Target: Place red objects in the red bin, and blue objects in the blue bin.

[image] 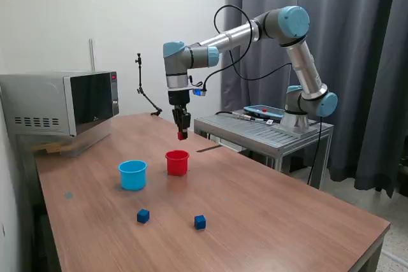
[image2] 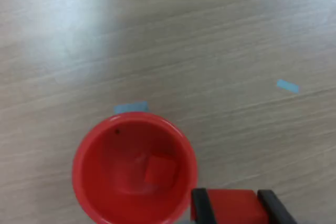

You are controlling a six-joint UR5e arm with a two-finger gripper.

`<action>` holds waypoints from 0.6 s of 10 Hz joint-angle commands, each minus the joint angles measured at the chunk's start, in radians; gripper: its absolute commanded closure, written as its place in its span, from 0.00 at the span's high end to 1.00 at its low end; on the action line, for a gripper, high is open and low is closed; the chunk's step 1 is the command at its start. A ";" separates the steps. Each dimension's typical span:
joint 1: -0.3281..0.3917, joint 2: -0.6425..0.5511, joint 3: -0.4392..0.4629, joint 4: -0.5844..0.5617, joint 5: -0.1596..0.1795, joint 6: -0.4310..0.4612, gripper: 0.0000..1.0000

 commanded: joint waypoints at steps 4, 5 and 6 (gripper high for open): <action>-0.040 0.000 0.069 -0.086 0.002 0.026 0.00; -0.045 0.000 0.082 -0.097 0.002 0.028 0.00; -0.046 0.000 0.092 -0.118 0.002 0.031 0.00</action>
